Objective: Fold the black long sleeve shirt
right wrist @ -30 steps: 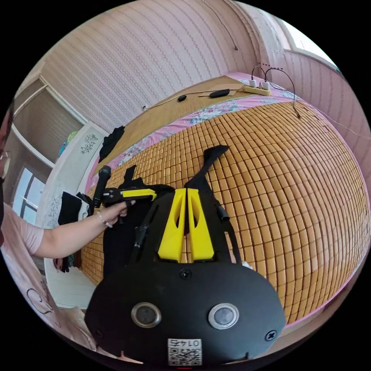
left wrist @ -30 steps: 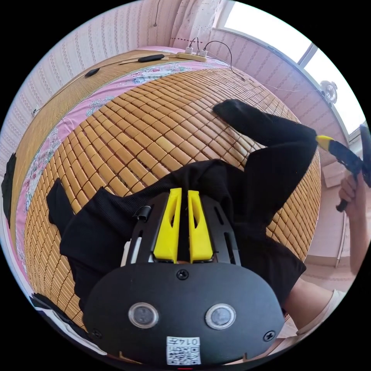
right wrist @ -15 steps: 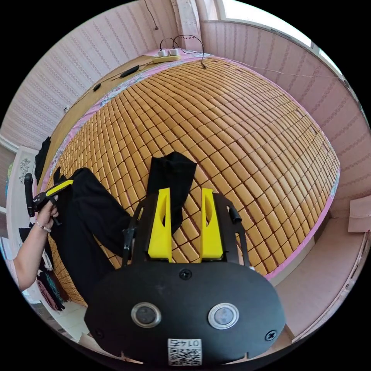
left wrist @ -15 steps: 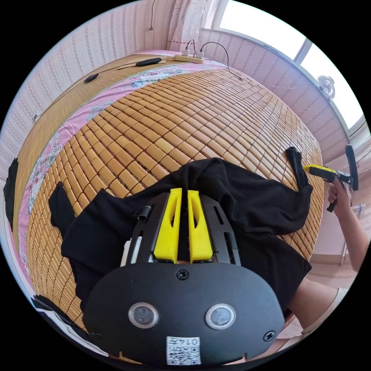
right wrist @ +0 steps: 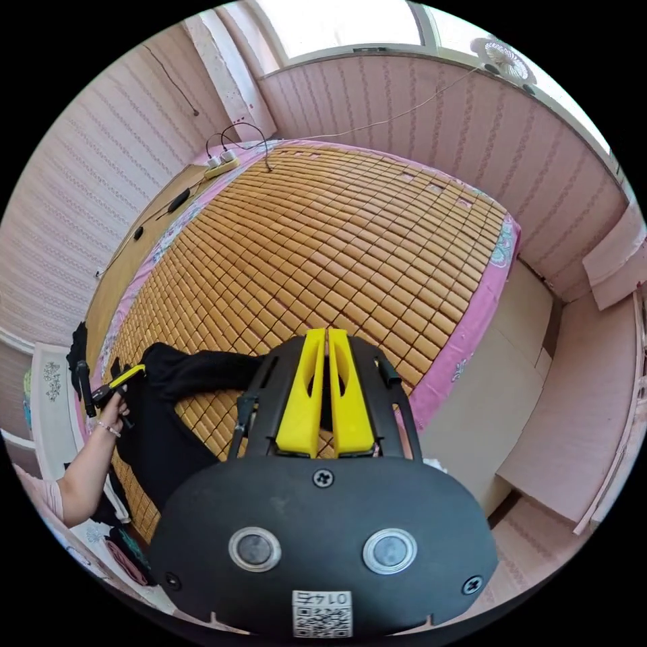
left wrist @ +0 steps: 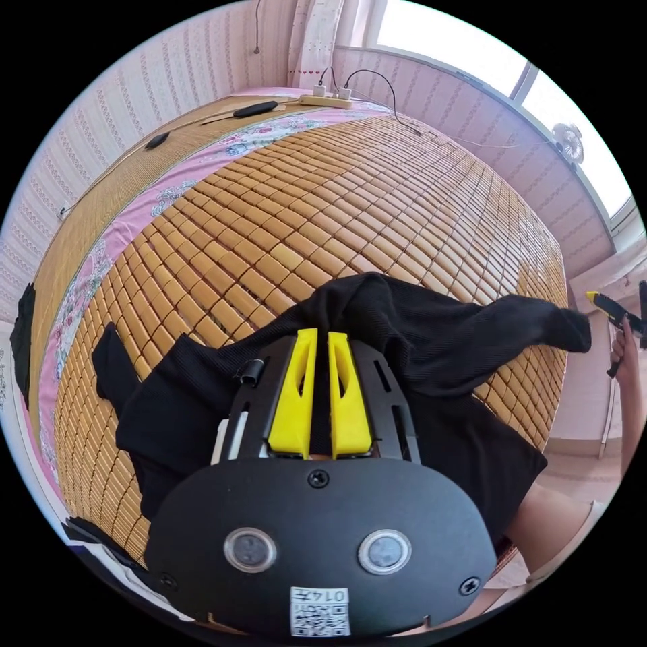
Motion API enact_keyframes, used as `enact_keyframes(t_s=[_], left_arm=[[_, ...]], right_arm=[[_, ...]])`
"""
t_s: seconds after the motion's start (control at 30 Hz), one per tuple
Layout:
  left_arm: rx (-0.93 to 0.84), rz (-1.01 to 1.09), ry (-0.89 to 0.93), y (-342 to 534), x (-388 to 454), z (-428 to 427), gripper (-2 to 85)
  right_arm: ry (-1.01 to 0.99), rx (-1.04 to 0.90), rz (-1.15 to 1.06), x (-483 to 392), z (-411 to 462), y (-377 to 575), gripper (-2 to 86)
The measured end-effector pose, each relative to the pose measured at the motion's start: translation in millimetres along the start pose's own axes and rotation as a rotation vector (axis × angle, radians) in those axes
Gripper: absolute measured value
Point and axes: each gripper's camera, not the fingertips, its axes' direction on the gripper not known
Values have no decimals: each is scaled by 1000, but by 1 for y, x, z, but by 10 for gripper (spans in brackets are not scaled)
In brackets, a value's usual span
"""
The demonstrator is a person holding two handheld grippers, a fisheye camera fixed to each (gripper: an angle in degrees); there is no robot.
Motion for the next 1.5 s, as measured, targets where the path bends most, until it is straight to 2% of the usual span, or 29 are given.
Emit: enact_keyframes(t_s=[0.13,0.27,0.37,0.43,0.53,0.67,0.83,0.97,1.1,1.13,1.2,1.27,1.5], left_arm=[[16,-41,-4,-1,-3,0,41],[77,-11,-59,-6,5,-13,38],[97,35,-35,-19,19,-7,47],[51,71,-9,-30,28,9,47],[-47,99,2,-42,38,39,35],[-64,107,27,-51,36,45,-5],[74,-7,48,-58,24,32,-9],[12,-21,32,-58,25,51,-10],[53,-14,14,-51,29,51,-10],[52,-23,22,-50,28,51,-10],[49,-36,38,-50,26,51,-10],[46,-30,41,-48,26,49,-10],[111,7,29,-37,31,30,-10]], right_arm=[[21,-69,-58,12,18,-7,76],[95,-182,-206,4,37,8,105],[47,-298,-225,11,57,19,72],[49,-259,-214,16,49,21,19],[11,-240,-180,31,34,16,4],[-61,-198,-155,53,15,-3,1],[-83,-222,-168,62,19,-34,25],[-74,-181,-231,58,14,-26,87],[-31,-223,-349,42,20,14,110],[-30,-246,-358,40,26,17,107],[66,-230,-370,34,31,26,26],[90,-233,-382,34,25,27,9],[-109,-255,-319,57,-45,-17,10]])
